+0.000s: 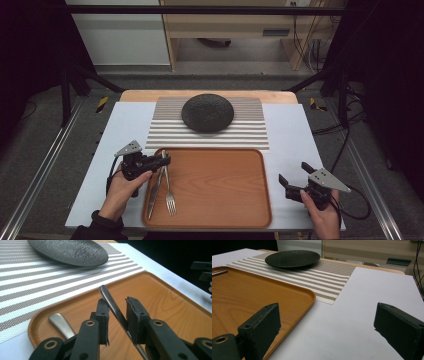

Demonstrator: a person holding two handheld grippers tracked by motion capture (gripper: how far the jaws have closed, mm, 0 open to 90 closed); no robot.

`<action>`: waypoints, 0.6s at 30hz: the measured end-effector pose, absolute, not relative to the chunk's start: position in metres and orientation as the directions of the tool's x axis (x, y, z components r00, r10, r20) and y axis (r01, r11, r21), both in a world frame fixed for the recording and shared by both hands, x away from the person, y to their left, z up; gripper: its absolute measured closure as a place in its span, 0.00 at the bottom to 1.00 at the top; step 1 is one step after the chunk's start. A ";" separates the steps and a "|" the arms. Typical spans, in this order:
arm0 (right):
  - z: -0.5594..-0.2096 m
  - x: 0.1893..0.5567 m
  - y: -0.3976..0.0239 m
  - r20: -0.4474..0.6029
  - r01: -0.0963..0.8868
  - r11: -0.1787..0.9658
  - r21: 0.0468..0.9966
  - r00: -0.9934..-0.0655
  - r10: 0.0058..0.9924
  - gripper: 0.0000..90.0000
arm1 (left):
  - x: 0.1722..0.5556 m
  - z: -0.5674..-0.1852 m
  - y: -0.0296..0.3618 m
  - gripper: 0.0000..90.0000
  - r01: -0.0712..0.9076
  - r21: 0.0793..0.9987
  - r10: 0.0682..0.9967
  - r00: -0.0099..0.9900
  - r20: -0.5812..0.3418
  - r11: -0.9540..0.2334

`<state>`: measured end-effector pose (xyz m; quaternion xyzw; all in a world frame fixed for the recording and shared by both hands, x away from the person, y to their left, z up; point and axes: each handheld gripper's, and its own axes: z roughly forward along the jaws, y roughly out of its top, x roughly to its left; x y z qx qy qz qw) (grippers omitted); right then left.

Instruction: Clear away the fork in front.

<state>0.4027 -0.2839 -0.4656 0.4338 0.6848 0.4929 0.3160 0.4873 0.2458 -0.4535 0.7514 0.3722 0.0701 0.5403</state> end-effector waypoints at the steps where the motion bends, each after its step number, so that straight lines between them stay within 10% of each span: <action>1: -0.466 0.403 -0.284 -0.004 0.283 0.136 0.949 -0.424 0.906 0.08 | 0.488 -0.454 0.246 0.80 0.485 0.863 0.639 0.711 -0.296 -0.141; 18: -0.465 0.403 -0.284 0.022 0.280 0.110 0.954 -0.429 0.903 0.08 | 0.493 -0.459 0.245 0.76 0.484 0.858 0.659 0.703 -0.266 -0.170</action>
